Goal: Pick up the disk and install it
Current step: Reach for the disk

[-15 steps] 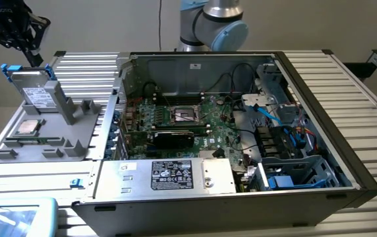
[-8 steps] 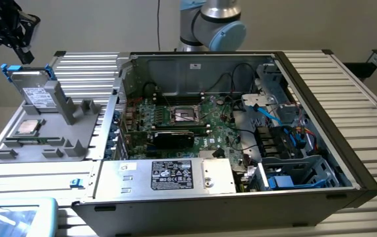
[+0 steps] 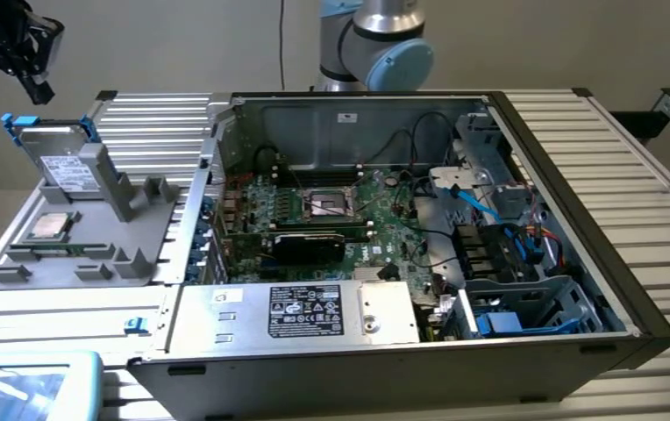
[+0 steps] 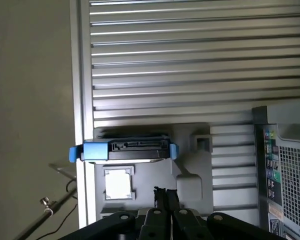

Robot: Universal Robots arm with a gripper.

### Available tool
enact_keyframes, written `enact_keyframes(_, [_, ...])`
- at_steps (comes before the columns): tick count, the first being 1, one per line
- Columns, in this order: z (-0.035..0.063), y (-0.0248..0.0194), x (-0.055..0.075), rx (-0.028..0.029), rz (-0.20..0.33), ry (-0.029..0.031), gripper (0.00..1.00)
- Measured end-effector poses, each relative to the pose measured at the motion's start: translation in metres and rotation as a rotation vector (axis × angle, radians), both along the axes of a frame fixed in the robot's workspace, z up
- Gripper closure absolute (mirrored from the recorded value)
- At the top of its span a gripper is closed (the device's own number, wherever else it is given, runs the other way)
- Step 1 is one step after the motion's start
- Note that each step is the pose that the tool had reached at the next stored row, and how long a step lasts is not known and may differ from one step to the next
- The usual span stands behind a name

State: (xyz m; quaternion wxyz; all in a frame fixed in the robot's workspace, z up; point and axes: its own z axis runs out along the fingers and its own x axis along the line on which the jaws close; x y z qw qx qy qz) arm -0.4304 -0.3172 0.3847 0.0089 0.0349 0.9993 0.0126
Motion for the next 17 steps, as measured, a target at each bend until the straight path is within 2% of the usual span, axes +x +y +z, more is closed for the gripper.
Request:
enact_keyframes(6, [0.0000,0.0114,-0.019,-0.0015,0.000,0.0009,0.89])
enact_keyframes(13, [0.0000,0.0256,-0.033,-0.0022,0.000,0.0089,0.89])
enact_keyframes(17, [-0.0001,0.0345,-0.041,-0.0025,0.000,0.0109,0.89])
